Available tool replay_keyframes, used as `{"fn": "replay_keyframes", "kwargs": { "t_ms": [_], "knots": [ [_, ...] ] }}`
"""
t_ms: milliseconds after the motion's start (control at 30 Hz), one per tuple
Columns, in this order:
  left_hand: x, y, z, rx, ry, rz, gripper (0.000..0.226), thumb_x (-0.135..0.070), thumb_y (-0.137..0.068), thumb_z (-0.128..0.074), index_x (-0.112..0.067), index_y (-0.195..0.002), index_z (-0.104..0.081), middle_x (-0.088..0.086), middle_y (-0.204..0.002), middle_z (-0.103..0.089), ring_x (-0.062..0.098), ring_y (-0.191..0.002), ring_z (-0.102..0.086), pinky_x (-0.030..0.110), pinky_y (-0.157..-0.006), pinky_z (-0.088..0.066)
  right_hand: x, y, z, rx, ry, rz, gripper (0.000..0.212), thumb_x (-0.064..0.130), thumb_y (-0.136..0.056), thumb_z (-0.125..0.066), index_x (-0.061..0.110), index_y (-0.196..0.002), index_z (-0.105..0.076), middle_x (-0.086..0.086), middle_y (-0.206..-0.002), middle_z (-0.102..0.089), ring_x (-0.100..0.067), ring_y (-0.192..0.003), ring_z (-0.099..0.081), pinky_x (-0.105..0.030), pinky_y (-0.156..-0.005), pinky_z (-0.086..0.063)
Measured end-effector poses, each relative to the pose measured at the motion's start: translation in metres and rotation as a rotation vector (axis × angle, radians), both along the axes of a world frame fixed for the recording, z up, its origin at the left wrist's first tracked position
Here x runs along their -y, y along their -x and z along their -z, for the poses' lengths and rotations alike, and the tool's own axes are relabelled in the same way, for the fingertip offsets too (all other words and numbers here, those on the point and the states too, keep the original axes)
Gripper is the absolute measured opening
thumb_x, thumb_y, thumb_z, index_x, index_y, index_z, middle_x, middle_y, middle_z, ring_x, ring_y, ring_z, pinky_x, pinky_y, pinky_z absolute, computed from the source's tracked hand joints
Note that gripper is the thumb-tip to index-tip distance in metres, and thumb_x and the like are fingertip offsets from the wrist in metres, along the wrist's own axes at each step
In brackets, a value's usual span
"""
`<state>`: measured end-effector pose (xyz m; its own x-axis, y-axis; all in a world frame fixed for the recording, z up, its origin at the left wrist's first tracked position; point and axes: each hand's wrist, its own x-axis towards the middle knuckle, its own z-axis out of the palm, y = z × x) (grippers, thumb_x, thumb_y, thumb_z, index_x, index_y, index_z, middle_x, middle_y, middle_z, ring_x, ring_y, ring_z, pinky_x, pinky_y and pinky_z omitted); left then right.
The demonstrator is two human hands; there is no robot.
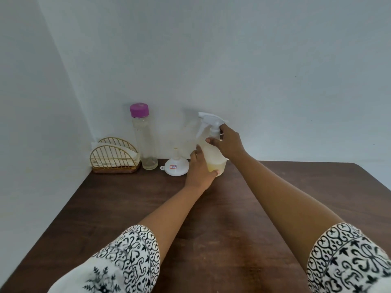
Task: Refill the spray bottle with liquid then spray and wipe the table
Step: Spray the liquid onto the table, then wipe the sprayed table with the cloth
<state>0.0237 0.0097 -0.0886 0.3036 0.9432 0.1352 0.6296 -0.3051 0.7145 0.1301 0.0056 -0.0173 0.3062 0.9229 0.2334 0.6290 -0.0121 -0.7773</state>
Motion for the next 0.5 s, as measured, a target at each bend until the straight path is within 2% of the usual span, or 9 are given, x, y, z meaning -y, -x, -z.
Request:
{"fn": "replay_keyframes", "kwargs": {
  "t_ms": [67, 133, 167, 233, 267, 367, 433, 500],
  "knots": [
    [0.010, 0.019, -0.009, -0.069, 0.000, 0.013, 0.096, -0.028, -0.085, -0.069, -0.006, -0.152, -0.004, 0.013, -0.157, -0.008, 0.029, -0.141, -0.028, 0.033, -0.112, -0.028, 0.000, 0.006, 0.002, 0.014, 0.014, 0.021, 0.050, 0.026, -0.079, -0.074, 0.005, -0.119, -0.052, -0.014, -0.115, -0.062, -0.031, -0.107, -0.059, -0.037, -0.088, -0.047],
    [0.017, 0.051, -0.021, -0.062, -0.038, 0.000, 0.073, -0.028, -0.088, -0.065, -0.010, -0.148, -0.027, 0.009, -0.153, -0.023, 0.026, -0.134, -0.040, 0.034, -0.108, -0.035, 0.006, 0.010, 0.001, -0.005, 0.006, 0.158, 0.069, 0.033, -0.074, -0.078, 0.006, -0.128, -0.044, -0.014, -0.126, -0.053, -0.031, -0.115, -0.054, -0.036, -0.092, -0.045],
    [0.017, 0.073, -0.028, -0.021, -0.101, -0.042, 0.059, -0.026, -0.088, -0.063, -0.014, -0.142, -0.041, 0.007, -0.145, -0.035, 0.025, -0.124, -0.050, 0.035, -0.103, -0.042, 0.012, 0.015, 0.000, -0.035, 0.005, 0.261, 0.075, 0.037, -0.072, -0.079, 0.008, -0.129, -0.041, -0.014, -0.128, -0.049, -0.033, -0.117, -0.051, -0.038, -0.093, -0.045],
    [0.011, 0.122, -0.044, 0.033, -0.263, -0.180, 0.037, -0.018, -0.088, -0.061, -0.020, -0.125, -0.059, 0.005, -0.127, -0.048, 0.022, -0.104, -0.060, 0.036, -0.091, -0.049, 0.028, 0.030, -0.002, -0.088, -0.033, 0.372, 0.068, 0.039, -0.075, -0.075, 0.012, -0.125, -0.038, -0.013, -0.125, -0.048, -0.033, -0.116, -0.049, -0.041, -0.089, -0.045],
    [0.004, 0.147, -0.052, 0.032, -0.329, -0.255, 0.034, -0.014, -0.087, -0.060, -0.020, -0.120, -0.061, 0.005, -0.124, -0.049, 0.023, -0.102, -0.060, 0.037, -0.090, -0.049, 0.033, 0.042, -0.002, -0.077, -0.078, 0.351, 0.059, 0.037, -0.078, -0.073, 0.013, -0.120, -0.040, -0.010, -0.119, -0.051, -0.031, -0.113, -0.051, -0.039, -0.085, -0.044],
    [-0.033, 0.208, -0.070, -0.115, -0.400, -0.396, 0.045, -0.003, -0.085, -0.056, -0.017, -0.128, -0.056, 0.010, -0.132, -0.046, 0.029, -0.120, -0.049, 0.040, -0.092, -0.046, 0.027, 0.091, -0.003, 0.019, -0.116, 0.104, 0.036, 0.026, -0.080, -0.070, 0.016, -0.108, -0.050, -0.005, -0.099, -0.057, -0.022, -0.096, -0.057, -0.033, -0.080, -0.045],
    [-0.064, 0.233, -0.078, -0.332, -0.295, -0.366, 0.059, -0.004, -0.085, -0.058, -0.017, -0.140, -0.043, 0.010, -0.144, -0.037, 0.030, -0.132, -0.036, 0.042, -0.097, -0.043, 0.006, 0.129, -0.003, 0.121, -0.051, -0.121, 0.028, 0.020, -0.082, -0.066, 0.015, -0.108, -0.055, -0.005, -0.102, -0.060, -0.019, -0.092, -0.057, -0.030, -0.081, -0.044],
    [-0.088, 0.249, -0.081, -0.581, -0.184, -0.238, 0.073, -0.016, -0.085, -0.066, -0.019, -0.148, -0.029, 0.008, -0.152, -0.029, 0.031, -0.139, -0.026, 0.044, -0.104, -0.037, -0.019, 0.164, -0.001, 0.262, -0.005, -0.258, 0.027, 0.015, -0.087, -0.057, 0.015, -0.114, -0.056, -0.005, -0.111, -0.062, -0.021, -0.100, -0.058, -0.031, -0.083, -0.043]
  ]
}}
